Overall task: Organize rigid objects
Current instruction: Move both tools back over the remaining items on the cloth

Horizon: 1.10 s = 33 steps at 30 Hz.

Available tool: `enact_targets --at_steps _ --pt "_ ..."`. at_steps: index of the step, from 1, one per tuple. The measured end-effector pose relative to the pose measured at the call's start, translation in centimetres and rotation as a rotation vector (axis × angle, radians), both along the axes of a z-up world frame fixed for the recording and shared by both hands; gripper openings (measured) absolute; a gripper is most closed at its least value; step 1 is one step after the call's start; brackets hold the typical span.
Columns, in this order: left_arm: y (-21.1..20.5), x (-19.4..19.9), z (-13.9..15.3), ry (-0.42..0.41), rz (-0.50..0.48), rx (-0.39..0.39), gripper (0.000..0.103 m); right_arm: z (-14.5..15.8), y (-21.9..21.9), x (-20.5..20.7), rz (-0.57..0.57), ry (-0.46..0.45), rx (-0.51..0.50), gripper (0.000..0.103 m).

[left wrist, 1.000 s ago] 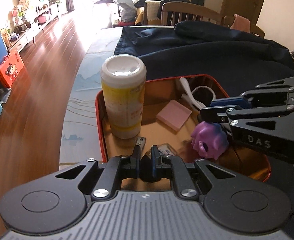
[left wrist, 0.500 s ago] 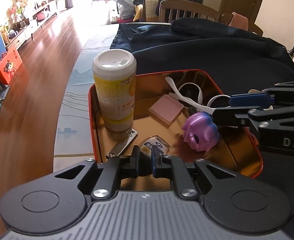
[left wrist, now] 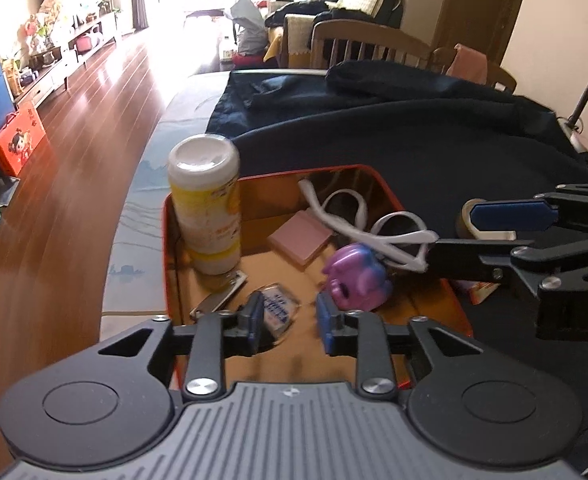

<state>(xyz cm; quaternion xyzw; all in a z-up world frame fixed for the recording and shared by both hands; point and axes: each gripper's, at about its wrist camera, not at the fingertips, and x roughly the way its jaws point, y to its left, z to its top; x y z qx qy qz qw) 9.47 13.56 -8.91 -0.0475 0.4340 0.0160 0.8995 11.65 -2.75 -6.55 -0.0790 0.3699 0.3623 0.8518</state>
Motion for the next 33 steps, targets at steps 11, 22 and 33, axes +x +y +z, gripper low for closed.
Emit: enact_targets --at_steps 11,22,33 --pt "-3.6 -0.4 1.8 -0.051 -0.016 0.013 0.054 1.4 -4.4 -0.3 -0.019 -0.008 0.071 0.076" --pt "-8.2 0.1 2.9 -0.111 -0.001 0.027 0.075 1.6 -10.5 0.6 -0.077 -0.047 0.096 0.102" --pt "-13.2 0.9 3.2 -0.182 -0.024 0.011 0.084 0.7 -15.9 2.2 -0.098 -0.054 0.060 0.103"
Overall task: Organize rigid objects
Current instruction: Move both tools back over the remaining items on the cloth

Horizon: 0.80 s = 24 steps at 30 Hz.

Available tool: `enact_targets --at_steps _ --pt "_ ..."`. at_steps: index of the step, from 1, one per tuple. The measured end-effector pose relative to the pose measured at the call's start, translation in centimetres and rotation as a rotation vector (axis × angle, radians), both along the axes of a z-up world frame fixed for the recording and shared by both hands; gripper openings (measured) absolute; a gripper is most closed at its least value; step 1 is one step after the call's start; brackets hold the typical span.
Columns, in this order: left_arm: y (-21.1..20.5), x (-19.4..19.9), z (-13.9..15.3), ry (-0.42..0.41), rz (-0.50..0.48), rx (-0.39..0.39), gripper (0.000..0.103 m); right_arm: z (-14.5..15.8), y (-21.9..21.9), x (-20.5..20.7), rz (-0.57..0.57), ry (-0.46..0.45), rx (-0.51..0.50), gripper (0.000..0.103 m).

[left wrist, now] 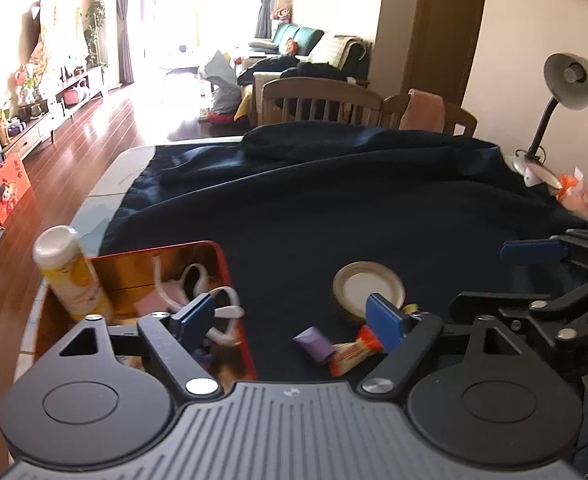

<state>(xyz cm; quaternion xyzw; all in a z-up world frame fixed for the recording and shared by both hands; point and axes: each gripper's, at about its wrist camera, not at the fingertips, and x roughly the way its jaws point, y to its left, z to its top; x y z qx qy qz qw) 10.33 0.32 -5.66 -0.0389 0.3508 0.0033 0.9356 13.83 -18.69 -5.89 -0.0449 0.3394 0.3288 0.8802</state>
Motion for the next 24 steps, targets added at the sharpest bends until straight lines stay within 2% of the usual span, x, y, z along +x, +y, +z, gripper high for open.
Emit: enact_targets --at_steps 7,13,19,24 --pt "-2.5 1.5 -0.7 0.007 0.021 0.001 0.084 -1.4 -2.0 0.5 0.087 0.012 -0.058 0.103" --pt "-4.4 2.4 -2.2 0.039 0.004 0.020 0.084 -2.7 -3.2 1.8 0.096 0.035 -0.095 0.103" --pt "-4.9 2.8 -4.0 0.113 0.018 -0.011 0.084 -4.3 -2.9 1.6 0.239 0.026 -0.164 0.102" --pt "-5.6 3.0 -5.1 0.145 0.005 -0.009 0.084 -5.2 -2.6 2.2 0.295 0.041 -0.193 0.102"
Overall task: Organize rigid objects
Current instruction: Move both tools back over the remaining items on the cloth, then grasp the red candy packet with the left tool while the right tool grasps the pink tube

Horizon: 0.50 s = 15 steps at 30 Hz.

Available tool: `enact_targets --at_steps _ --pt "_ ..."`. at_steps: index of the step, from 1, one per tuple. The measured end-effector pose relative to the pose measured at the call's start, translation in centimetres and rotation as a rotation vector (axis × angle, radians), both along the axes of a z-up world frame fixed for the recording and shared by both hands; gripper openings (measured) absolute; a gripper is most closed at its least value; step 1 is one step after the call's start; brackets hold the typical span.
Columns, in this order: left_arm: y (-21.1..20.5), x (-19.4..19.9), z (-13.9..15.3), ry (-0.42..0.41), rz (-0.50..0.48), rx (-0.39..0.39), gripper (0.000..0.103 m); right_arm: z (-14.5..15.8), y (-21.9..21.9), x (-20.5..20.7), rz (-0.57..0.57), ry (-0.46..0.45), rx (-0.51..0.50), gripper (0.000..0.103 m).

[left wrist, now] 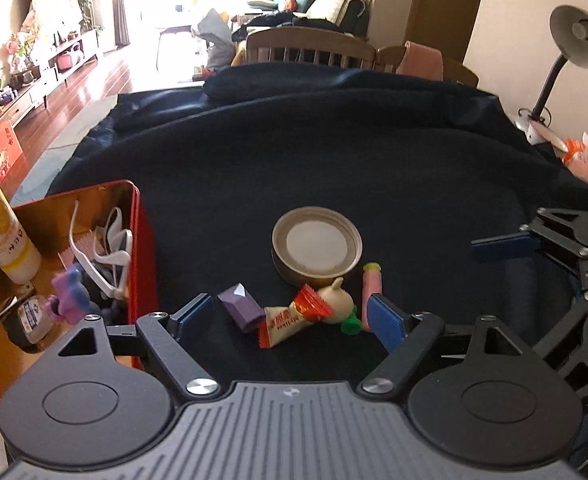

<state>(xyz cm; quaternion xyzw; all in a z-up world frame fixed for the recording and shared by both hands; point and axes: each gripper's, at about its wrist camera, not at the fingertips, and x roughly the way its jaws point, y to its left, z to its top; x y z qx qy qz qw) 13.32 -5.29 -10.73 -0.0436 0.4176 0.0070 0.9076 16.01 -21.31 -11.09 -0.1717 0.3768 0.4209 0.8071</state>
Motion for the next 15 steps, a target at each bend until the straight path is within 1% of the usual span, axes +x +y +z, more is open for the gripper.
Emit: enact_targets --at_steps 4,8,10,14,15 --pt "-0.6 0.4 -0.9 0.043 0.015 -0.004 0.084 -0.9 0.6 0.4 0.056 -0.020 -0.047 0.099" --pt "-1.0 0.8 -1.3 0.056 0.028 0.000 0.084 -1.4 0.9 0.8 0.104 -0.020 -0.061 0.097" --pt "-1.3 0.8 -1.3 0.054 0.011 0.008 0.084 -1.6 1.0 1.0 0.125 -0.015 -0.063 0.095" --pt "-2.0 1.0 -1.1 0.041 -0.055 0.031 0.083 -2.0 1.2 1.7 0.157 -0.006 -0.065 0.093" --pt "-2.1 1.1 -1.0 0.035 -0.076 0.039 0.080 -2.1 1.3 1.8 0.166 -0.008 -0.066 0.092"
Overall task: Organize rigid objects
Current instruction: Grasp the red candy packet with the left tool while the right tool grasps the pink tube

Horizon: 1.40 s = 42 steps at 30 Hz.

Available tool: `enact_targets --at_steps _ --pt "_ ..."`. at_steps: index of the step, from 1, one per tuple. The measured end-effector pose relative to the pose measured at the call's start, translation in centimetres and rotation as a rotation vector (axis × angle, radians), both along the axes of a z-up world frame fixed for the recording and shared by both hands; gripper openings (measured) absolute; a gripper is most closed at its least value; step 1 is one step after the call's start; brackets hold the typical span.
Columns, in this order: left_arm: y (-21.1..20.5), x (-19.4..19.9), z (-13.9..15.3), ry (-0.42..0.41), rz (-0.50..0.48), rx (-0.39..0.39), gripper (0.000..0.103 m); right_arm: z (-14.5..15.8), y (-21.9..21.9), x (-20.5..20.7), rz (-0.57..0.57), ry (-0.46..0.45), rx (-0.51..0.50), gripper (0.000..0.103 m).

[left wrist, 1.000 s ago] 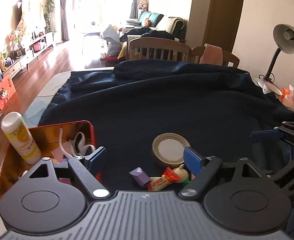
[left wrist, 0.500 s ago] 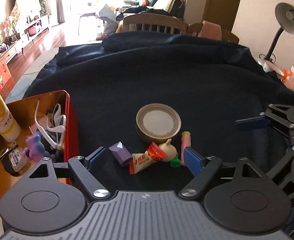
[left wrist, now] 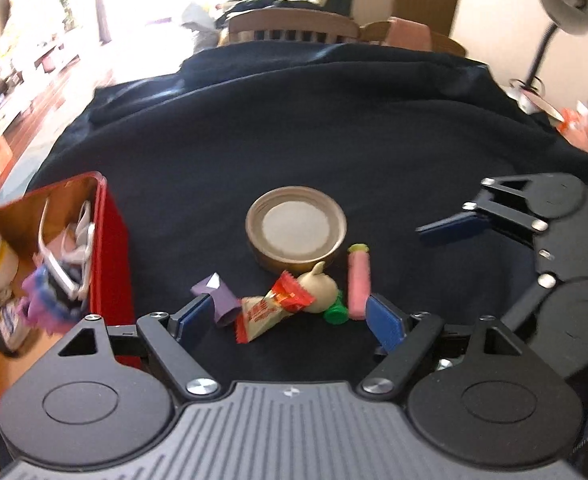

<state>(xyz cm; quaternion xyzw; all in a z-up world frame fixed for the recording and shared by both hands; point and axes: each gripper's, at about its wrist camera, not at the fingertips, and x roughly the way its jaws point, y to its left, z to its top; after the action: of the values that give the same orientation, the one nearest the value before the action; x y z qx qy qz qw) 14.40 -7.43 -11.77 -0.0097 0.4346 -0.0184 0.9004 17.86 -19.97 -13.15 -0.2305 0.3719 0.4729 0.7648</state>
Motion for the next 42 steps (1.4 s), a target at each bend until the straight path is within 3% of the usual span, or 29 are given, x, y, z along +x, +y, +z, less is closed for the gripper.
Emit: enact_targets --at_steps 3,9,16,26,32,35,37,42 --pt "-0.4 0.4 -0.1 0.005 -0.049 0.027 0.068 -0.4 0.3 0.5 0.021 -0.002 -0.004 0.090" --pt "-0.1 1.5 -0.7 0.027 -0.079 0.043 0.056 -1.0 0.8 1.4 0.058 0.007 -0.014 0.083" --pt "0.2 2.7 -1.4 0.060 -0.124 0.080 0.052 -1.4 1.3 1.9 0.105 0.015 -0.013 0.077" --pt "0.4 3.4 -2.3 0.116 -0.183 0.024 0.048 -1.9 1.6 2.1 0.148 0.018 -0.020 0.072" --pt "0.3 3.2 -2.4 0.120 -0.182 0.003 0.037 -1.8 1.6 1.7 0.171 0.020 -0.013 0.054" --pt "0.4 3.1 -2.6 0.134 -0.165 0.011 0.017 -1.7 1.4 1.5 0.168 0.004 -0.020 0.040" --pt "0.6 3.0 -2.5 0.135 -0.154 0.000 0.018 -1.7 1.2 1.6 0.155 0.017 -0.012 0.033" --pt "0.3 2.5 -2.5 0.132 -0.143 0.007 0.017 -1.6 0.5 1.2 0.123 0.013 -0.011 0.028"
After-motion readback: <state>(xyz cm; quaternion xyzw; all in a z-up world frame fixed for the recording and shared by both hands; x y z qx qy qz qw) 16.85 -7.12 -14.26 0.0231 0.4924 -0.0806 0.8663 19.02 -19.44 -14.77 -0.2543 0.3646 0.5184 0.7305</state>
